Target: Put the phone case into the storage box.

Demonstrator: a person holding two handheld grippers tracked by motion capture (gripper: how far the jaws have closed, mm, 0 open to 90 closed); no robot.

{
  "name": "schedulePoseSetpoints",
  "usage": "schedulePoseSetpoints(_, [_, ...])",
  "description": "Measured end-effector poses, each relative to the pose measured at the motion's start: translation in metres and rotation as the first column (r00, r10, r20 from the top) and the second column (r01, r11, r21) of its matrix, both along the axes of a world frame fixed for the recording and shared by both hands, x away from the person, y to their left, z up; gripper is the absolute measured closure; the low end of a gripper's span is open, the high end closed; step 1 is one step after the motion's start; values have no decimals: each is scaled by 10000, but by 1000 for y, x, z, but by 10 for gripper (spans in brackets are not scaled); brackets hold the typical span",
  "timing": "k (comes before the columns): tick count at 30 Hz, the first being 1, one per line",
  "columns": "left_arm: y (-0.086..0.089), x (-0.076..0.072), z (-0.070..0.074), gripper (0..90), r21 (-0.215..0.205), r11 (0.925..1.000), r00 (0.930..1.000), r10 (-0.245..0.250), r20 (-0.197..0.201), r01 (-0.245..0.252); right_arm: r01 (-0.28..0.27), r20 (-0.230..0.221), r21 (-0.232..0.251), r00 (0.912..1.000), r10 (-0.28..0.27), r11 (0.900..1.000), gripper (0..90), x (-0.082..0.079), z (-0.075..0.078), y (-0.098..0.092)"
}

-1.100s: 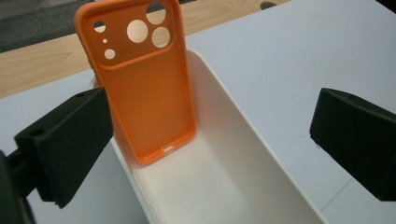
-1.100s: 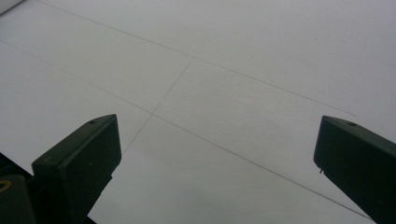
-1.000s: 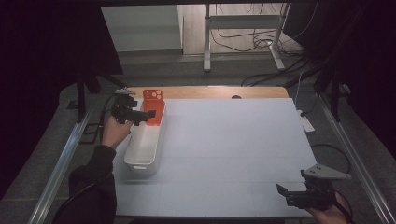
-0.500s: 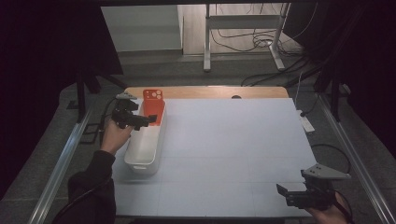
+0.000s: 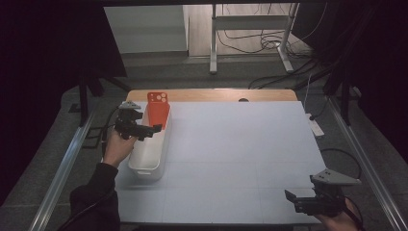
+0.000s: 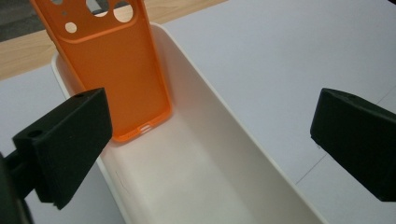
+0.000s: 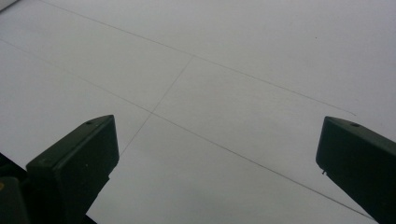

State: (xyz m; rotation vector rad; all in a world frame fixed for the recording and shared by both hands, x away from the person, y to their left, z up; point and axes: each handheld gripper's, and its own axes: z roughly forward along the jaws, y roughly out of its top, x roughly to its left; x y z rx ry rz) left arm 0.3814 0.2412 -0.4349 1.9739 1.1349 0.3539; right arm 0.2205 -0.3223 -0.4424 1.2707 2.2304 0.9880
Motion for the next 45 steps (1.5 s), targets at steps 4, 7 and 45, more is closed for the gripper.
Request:
schedulePoseSetpoints(4, [0, -5, -2, 0, 40, 10000, 10000, -5, -8, 5, 4, -3, -4, 10000, -4, 10000, 0, 0, 0, 0])
schedulePoseSetpoints(7, [-1, -7, -4, 0, 51, 10000, 10000, -27, -26, 27, 4, 5, -7, 10000, -4, 10000, 0, 0, 0, 0])
schedulePoseSetpoints(45, [-1, -52, -10, 0, 40, 9998, 9998, -193, 51, 193, -59, 42, -15, 10000, 59, 10000, 0, 0, 0, 0])
